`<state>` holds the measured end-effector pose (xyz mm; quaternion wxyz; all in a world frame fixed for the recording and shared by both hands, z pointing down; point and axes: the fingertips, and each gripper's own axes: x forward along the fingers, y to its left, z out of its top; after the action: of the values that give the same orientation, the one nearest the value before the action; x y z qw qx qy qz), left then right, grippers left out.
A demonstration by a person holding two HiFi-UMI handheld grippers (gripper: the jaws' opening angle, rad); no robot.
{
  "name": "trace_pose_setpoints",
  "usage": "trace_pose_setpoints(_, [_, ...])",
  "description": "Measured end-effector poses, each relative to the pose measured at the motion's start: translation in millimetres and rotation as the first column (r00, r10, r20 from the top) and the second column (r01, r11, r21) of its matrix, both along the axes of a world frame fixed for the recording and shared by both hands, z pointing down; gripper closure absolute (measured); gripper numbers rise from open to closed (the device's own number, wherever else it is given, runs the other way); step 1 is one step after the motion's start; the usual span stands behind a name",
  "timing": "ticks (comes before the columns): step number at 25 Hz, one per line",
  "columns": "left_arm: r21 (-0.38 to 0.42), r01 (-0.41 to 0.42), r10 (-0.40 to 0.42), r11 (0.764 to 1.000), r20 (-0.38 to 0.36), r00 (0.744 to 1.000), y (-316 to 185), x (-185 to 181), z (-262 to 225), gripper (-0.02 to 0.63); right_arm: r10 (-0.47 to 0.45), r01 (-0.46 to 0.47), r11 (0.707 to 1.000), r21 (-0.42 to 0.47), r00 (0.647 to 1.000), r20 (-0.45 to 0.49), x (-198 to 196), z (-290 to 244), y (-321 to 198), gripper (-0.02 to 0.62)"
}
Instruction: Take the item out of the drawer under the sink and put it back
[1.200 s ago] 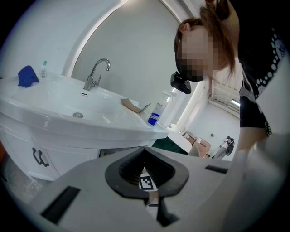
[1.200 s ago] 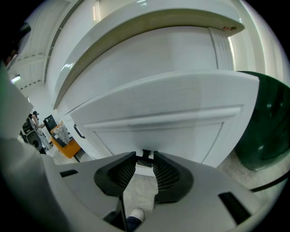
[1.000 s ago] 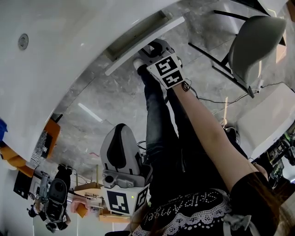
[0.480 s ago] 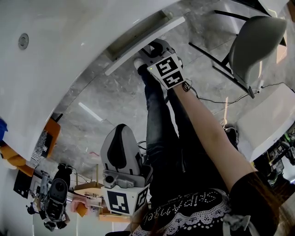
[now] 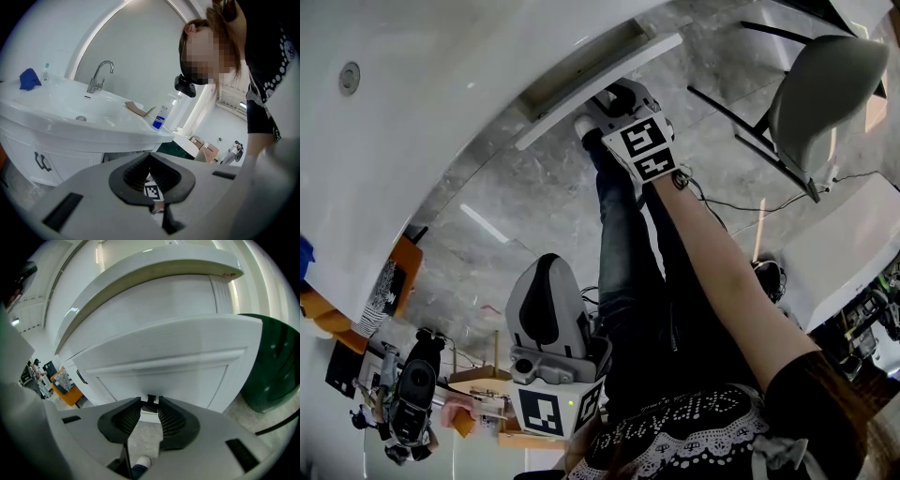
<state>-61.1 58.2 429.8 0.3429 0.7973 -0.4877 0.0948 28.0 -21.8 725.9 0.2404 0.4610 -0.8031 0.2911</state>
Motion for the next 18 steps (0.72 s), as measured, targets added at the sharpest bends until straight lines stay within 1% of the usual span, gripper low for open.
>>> trace_pose_setpoints(2, [-0.003, -0.001, 0.001, 1.000, 0.000, 1.000, 0, -1, 0, 0.603, -0.003, 0.003, 1.000, 0.002, 1.000, 0.000, -1, 0, 0, 0.469])
trace_pose_setpoints(7, [-0.005, -0.005, 0.005, 1.000, -0.007, 1.000, -2, 0, 3, 0.603, -0.055, 0.055, 0.998, -0.005, 0.998, -0.001, -2, 3, -4, 0.466])
trace_pose_setpoints(14, [-0.008, -0.011, 0.011, 1.000, -0.007, 1.000, -2, 1, 4, 0.603, -0.015, 0.015, 1.000, 0.001, 1.000, -0.012, -5, 3, -12, 0.465])
trace_pose_setpoints(18, [-0.018, -0.009, 0.009, 1.000, -0.007, 1.000, -2, 0, 5, 0.603, -0.047, 0.047, 0.999, 0.009, 0.999, -0.019, -7, 2, -16, 0.465])
